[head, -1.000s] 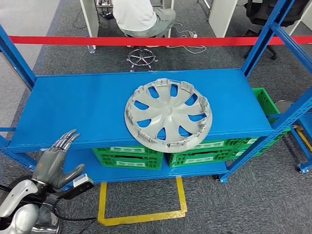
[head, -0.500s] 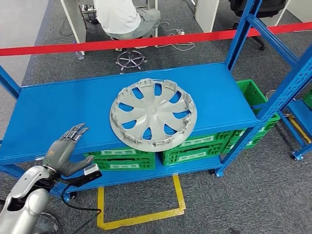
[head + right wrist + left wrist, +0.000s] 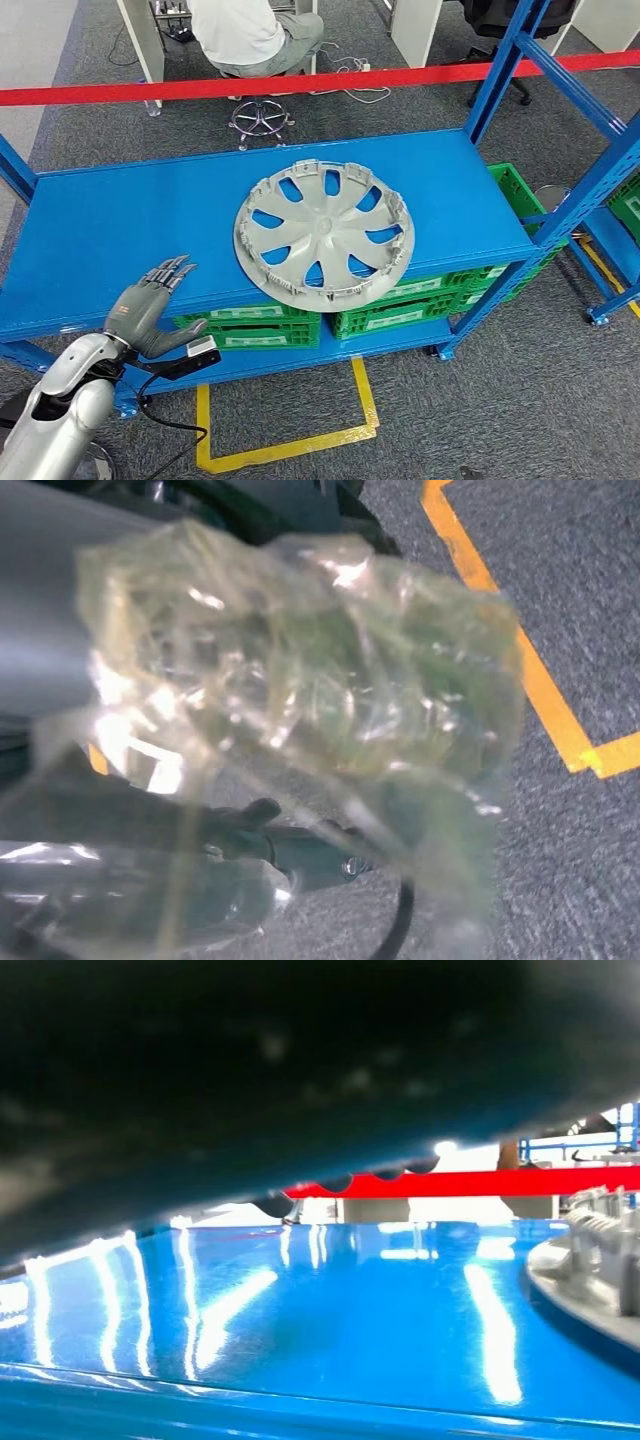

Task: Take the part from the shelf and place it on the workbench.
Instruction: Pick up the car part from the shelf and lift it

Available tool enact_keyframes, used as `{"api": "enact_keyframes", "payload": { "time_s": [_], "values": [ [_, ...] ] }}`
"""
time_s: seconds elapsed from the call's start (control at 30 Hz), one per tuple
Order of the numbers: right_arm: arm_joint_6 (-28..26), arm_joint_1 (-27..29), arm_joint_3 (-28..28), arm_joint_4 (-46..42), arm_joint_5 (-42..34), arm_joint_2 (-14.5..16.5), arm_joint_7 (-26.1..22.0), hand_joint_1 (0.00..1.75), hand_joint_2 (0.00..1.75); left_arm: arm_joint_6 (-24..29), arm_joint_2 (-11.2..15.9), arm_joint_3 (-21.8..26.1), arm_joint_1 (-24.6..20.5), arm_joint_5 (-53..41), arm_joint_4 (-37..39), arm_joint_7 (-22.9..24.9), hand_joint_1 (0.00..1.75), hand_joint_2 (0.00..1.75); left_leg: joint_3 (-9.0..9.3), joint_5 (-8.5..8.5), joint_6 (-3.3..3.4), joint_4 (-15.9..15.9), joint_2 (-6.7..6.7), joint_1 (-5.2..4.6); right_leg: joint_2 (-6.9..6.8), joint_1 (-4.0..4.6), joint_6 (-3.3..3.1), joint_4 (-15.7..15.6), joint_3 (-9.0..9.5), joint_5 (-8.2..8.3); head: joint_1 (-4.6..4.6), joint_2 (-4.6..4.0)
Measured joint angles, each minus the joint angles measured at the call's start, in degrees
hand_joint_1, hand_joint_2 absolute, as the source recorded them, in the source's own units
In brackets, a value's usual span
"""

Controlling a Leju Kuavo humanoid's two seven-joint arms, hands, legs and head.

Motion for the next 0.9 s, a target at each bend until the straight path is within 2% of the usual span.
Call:
{"api": "enact_keyframes", "payload": {
  "time_s": [0.23,0.27,0.37,0.4,0.9],
  "values": [
    [0.0,-0.1,0.2,0.0,0.4,0.0,0.0,0.00,0.00,0.0,-0.2,-1.1,-0.8,-1.0,0.7,0.1,0.00,0.00,-0.01,-0.05,0.17,0.0,-0.03,-0.13,-0.02,-0.05,-0.16,-0.1,0.06,0.13,0.02,0.00],
    [0.0,-0.1,0.4,0.0,0.9,0.0,0.1,0.00,0.00,0.1,-0.4,-2.0,-1.7,-1.9,1.5,0.1,0.00,0.00,-0.01,-0.10,0.37,0.0,-0.04,-0.28,-0.03,-0.16,0.20,-0.2,0.10,0.17,0.02,0.00],
    [0.0,-0.4,0.9,0.0,2.1,0.0,0.3,0.00,0.00,0.5,-1.2,-4.4,-4.1,-3.9,3.6,0.3,0.00,0.00,-0.01,-0.21,0.80,0.1,-0.03,-0.64,-0.06,-0.55,1.99,-0.4,0.12,0.14,-0.03,0.00],
    [0.0,-0.4,0.9,0.0,2.1,0.0,0.3,0.00,0.00,0.5,-1.3,-4.7,-4.3,-4.0,3.8,0.4,0.00,0.00,-0.01,-0.21,0.81,0.1,-0.03,-0.65,-0.06,-0.59,2.24,-0.4,0.11,0.11,-0.03,0.00],
    [0.1,-0.6,0.9,0.0,2.2,0.0,0.4,0.00,0.00,2.8,-1.9,-6.6,-5.3,-7.0,5.2,0.4,0.00,0.00,0.02,-0.15,0.71,0.1,-0.02,-0.40,-0.05,-0.37,2.34,0.0,-0.11,-0.06,-0.03,0.00]
  ]
}}
